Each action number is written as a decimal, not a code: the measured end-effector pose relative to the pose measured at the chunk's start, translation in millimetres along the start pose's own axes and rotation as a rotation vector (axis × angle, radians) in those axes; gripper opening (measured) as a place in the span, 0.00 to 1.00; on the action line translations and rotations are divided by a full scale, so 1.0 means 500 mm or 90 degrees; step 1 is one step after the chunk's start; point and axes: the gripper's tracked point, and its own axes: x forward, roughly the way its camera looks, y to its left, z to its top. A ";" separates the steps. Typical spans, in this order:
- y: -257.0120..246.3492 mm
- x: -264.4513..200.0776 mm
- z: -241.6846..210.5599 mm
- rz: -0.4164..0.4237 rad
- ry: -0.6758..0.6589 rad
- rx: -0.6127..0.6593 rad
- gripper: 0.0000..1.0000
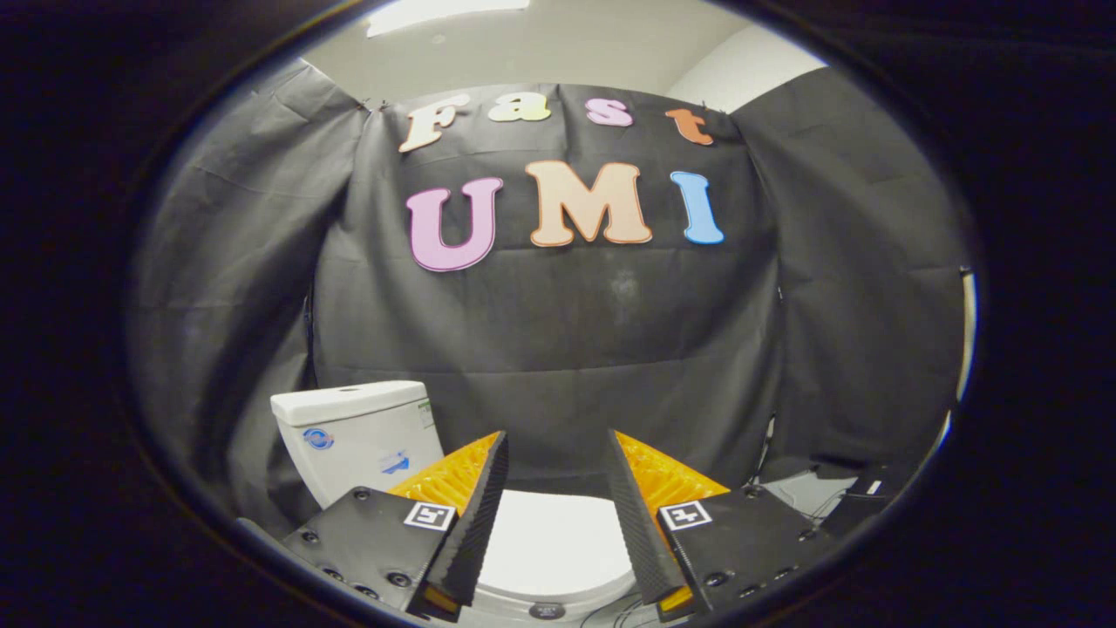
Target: Open the toilet lid.
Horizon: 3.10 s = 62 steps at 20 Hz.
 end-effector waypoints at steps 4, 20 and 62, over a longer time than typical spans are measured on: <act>0.020 -0.018 -0.009 -0.006 -0.009 0.033 0.70; -0.021 -0.054 -0.047 -0.074 -0.006 0.065 0.70; 0.051 -0.177 -0.565 -0.564 0.172 0.760 0.66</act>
